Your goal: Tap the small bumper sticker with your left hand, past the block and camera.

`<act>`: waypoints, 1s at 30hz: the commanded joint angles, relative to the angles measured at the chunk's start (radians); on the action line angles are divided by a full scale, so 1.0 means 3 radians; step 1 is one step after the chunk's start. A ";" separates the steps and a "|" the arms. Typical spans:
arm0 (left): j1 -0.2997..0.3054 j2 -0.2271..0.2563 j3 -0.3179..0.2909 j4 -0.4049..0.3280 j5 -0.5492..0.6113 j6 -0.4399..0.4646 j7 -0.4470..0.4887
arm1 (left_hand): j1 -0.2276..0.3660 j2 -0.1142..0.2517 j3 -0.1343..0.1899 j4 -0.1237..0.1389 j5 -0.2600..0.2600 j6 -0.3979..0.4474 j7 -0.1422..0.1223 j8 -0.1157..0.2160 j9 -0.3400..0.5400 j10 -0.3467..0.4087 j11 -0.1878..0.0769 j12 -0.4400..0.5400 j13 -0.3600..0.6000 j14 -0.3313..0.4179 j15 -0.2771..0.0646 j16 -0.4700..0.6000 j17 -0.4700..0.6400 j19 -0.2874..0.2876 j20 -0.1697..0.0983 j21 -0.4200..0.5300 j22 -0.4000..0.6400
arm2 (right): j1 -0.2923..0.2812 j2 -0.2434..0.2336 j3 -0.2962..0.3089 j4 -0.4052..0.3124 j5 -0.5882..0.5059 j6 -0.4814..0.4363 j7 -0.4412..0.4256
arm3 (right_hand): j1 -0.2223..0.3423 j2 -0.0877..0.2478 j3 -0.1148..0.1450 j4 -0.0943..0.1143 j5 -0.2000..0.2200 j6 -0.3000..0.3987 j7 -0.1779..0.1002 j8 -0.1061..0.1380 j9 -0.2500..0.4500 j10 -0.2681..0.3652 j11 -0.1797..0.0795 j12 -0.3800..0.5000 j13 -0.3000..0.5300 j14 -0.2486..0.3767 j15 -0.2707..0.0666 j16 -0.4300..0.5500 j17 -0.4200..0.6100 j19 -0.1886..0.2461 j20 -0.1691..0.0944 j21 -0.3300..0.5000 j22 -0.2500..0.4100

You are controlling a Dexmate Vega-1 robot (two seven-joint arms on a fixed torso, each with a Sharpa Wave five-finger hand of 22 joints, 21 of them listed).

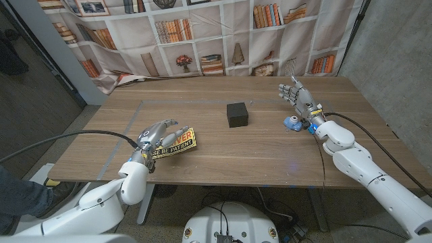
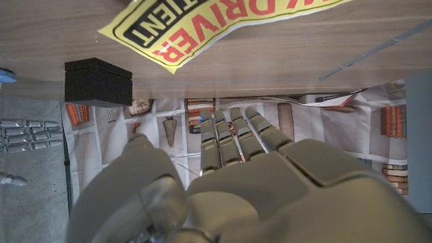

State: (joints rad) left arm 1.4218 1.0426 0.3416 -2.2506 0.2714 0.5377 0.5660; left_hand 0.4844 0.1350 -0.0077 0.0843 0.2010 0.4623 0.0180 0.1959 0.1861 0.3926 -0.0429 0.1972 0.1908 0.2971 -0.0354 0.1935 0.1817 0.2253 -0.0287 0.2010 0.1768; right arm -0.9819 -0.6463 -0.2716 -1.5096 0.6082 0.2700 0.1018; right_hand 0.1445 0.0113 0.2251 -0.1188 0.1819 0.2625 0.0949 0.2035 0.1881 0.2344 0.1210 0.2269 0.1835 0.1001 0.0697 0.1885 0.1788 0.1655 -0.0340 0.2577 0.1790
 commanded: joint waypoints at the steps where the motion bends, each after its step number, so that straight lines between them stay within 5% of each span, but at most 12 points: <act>1: -0.0249 -0.0045 -0.0198 0.0082 -0.0143 -0.0243 -0.0130 | 0.0027 0.0026 0.0003 0.0014 0.0013 -0.0039 0.0000 -0.0008 0.0012 0.0014 0.0031 0.0011 0.0005 0.0050 -0.0006 0.0005 0.0005 0.0033 0.0001 0.0026 0.0011 | 0.0012 0.0131 0.0023 0.0148 0.0079 0.0098 -0.0021 | 0.0009 0.0028 0.0010 -0.0025 0.0009 0.0018 0.0019 0.0007 0.0015 0.0014 0.0017 -0.0003 0.0015 0.0033 0.0014 0.0001 0.0009 0.0032 -0.0017 -0.0023 0.0014; 17: -0.0836 -0.0428 -0.0110 0.0586 -0.0209 -0.0843 -0.0021 | 0.0050 0.0063 0.0029 0.0015 0.0012 -0.0100 -0.0007 -0.0020 0.0015 0.0020 0.0037 0.0011 0.0005 0.0061 -0.0001 0.0002 0.0005 0.0052 0.0005 0.0030 0.0011 | -0.0086 0.0101 0.0089 0.0086 0.0077 0.0169 -0.0073 | 0.0014 0.0024 0.0007 -0.0028 0.0006 0.0020 0.0020 0.0002 0.0014 0.0028 0.0024 -0.0001 0.0015 0.0037 0.0017 -0.0001 0.0010 0.0039 -0.0014 -0.0034 0.0015; 30: -0.1299 -0.0868 -0.0077 0.1300 -0.0998 -0.1783 -0.0369 | 0.0064 0.0070 0.0046 0.0020 0.0004 -0.0031 0.0042 0.0019 0.0017 0.0116 0.0084 0.0042 0.0006 0.0133 0.0029 0.0018 0.0005 0.0112 0.0056 0.0047 0.0011 | -0.0176 0.0137 0.0122 0.0049 0.0097 0.0237 -0.0121 | 0.0014 0.0021 0.0004 -0.0028 0.0004 0.0019 0.0017 -0.0001 0.0014 0.0031 0.0019 -0.0002 0.0015 0.0041 0.0017 -0.0002 0.0011 0.0044 -0.0011 -0.0043 0.0015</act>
State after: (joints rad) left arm 1.1475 0.8815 0.3056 -2.0224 0.1340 0.2085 0.5311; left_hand 0.5015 0.1521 0.0006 0.0869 0.2010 0.4467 0.0238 0.1949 0.1886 0.4145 -0.0211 0.2042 0.1910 0.3255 -0.0281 0.1935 0.1817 0.2465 -0.0105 0.2086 0.1770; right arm -1.0188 -0.6135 -0.2403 -1.4882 0.6354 0.3257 0.0740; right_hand 0.1444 0.0112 0.2250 -0.1187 0.1819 0.2661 0.0984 0.2035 0.1880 0.2381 0.1248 0.2269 0.1834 0.1077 0.0728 0.1886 0.1788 0.1710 -0.0394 0.2509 0.1790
